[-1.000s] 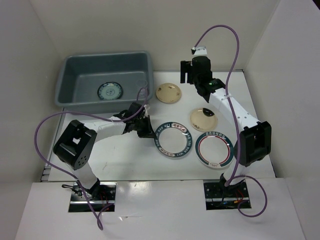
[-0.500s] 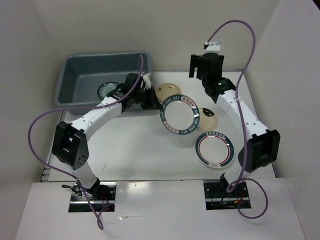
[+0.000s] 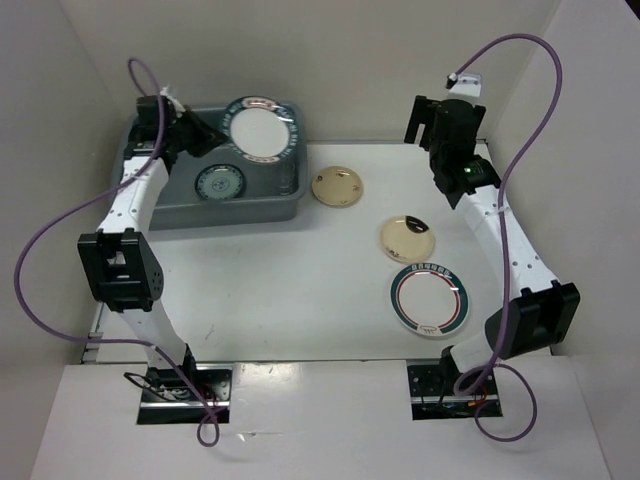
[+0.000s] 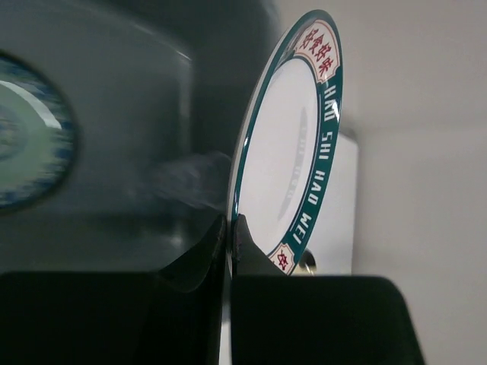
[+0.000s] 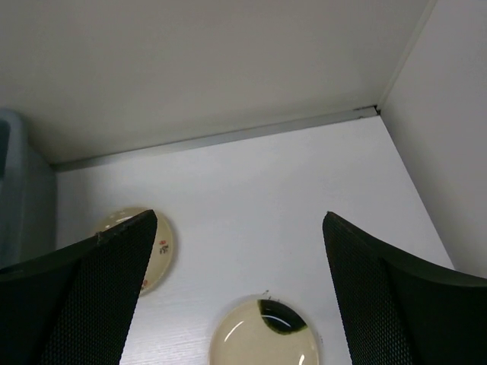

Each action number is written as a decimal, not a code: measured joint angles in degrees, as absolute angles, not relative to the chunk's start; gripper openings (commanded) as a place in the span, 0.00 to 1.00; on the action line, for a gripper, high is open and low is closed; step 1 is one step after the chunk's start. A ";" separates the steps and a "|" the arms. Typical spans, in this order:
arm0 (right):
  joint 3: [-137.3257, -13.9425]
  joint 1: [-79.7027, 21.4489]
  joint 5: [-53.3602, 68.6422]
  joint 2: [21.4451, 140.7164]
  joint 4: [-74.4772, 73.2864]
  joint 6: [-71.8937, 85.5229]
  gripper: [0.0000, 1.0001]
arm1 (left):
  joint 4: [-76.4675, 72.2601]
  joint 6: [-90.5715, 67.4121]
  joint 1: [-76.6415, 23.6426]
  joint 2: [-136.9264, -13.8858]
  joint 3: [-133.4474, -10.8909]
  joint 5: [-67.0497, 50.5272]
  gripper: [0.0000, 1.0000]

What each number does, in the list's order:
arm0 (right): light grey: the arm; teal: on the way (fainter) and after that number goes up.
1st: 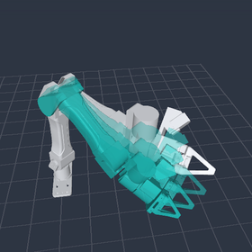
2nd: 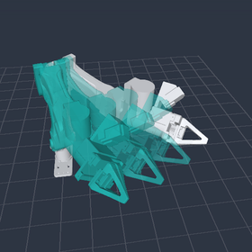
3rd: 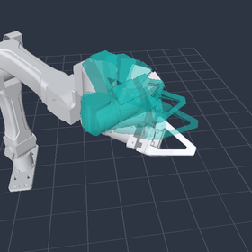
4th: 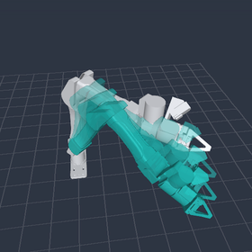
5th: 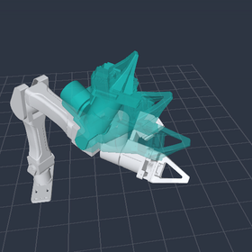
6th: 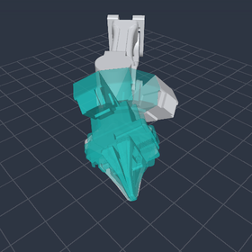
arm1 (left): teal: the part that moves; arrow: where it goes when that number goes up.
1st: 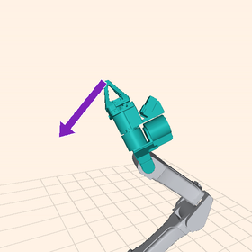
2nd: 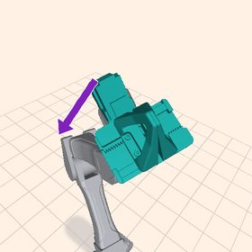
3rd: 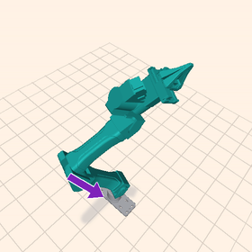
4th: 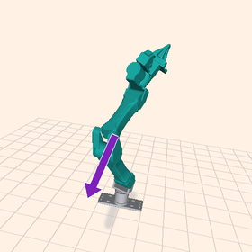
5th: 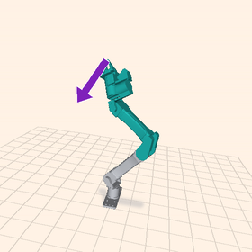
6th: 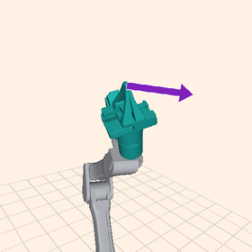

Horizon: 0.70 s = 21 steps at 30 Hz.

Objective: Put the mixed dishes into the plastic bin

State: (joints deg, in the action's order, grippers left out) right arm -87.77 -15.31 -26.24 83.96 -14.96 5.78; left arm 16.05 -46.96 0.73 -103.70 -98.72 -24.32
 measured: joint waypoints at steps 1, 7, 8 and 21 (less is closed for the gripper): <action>-87.77 -14.26 -25.63 84.27 -15.55 6.35 0.94 | 16.32 -47.22 3.22 -104.25 -98.72 -23.59 0.00; -87.66 -9.17 -23.73 86.87 -17.58 7.92 0.94 | 17.45 -48.58 12.45 -105.32 -98.56 -17.87 0.00; -87.68 -8.95 -23.49 87.44 -17.82 8.05 0.94 | 17.52 -48.58 12.91 -105.58 -98.59 -17.04 0.00; -88.55 -8.91 -21.61 93.38 -19.42 8.05 0.94 | 21.80 -47.94 11.60 -115.61 -98.00 -8.73 0.00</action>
State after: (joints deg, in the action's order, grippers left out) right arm -88.55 -8.91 -21.61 93.38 -19.42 8.05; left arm 21.80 -47.94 11.60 -115.61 -98.00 -8.73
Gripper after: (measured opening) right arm 0.942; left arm 0.018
